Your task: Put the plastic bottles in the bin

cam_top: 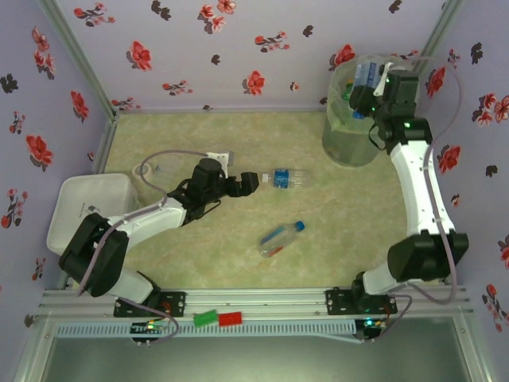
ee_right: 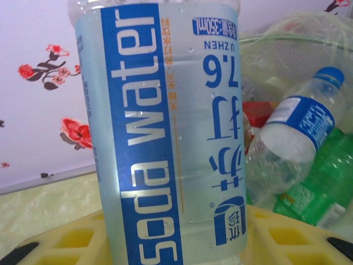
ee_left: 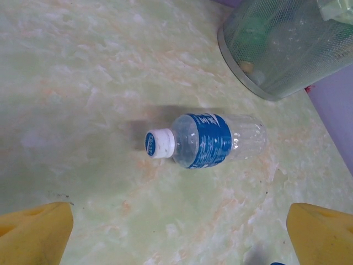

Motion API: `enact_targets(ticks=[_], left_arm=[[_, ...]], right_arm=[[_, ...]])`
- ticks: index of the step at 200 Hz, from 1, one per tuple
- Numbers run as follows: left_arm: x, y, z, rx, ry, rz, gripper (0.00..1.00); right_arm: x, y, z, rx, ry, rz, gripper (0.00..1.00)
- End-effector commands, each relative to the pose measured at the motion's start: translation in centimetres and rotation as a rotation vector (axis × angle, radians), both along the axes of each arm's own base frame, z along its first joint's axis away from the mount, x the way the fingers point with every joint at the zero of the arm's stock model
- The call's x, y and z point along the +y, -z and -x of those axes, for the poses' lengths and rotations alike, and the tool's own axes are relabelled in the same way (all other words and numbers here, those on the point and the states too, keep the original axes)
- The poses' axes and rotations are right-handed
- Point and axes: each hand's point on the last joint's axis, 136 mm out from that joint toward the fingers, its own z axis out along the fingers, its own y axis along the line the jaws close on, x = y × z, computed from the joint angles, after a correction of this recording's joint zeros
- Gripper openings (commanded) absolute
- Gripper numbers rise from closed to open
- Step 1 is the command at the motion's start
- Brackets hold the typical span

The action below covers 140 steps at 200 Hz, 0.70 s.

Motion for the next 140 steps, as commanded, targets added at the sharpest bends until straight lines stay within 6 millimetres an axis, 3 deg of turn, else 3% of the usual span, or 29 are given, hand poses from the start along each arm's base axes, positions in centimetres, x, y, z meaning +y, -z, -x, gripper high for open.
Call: enact_targets(ticks=[1,58,74,95,105,140], left_arm=[[0.3,-0.7,0.2,-0.015,0.021,-0.014,1.00],[2.0,0.6,2.4,0.044,0.009,-0.050,1.00],[2.9,0.9,2.7,0.039,0.000,-0.086,1.00],[3.5,1.1,2.7,0.032,-0.005,-0.136,1.00],[3.5,1.0,2.4,0.021,-0.009,-0.144,1.00],[1.6,-1.0,0.4,-0.030,0.010,-0.109,1.00]], right_arm=[[-0.9,-2.9,-2.4,-0.089,0.060,-0.040,0.47],[-3.4,-0.4,-7.7,-0.032,0.167,-0.093,0.51],[-3.5,0.5,-8.6,0.000,0.153,-0.127,0.59],[-3.2,0.8,-8.9,0.013,0.136,-0.131,0.77],[-3.2,0.6,-8.8,0.001,0.139,-0.137,0.99],[-3.6,-0.9,-7.0,-0.036,0.151,-0.104,1.00]])
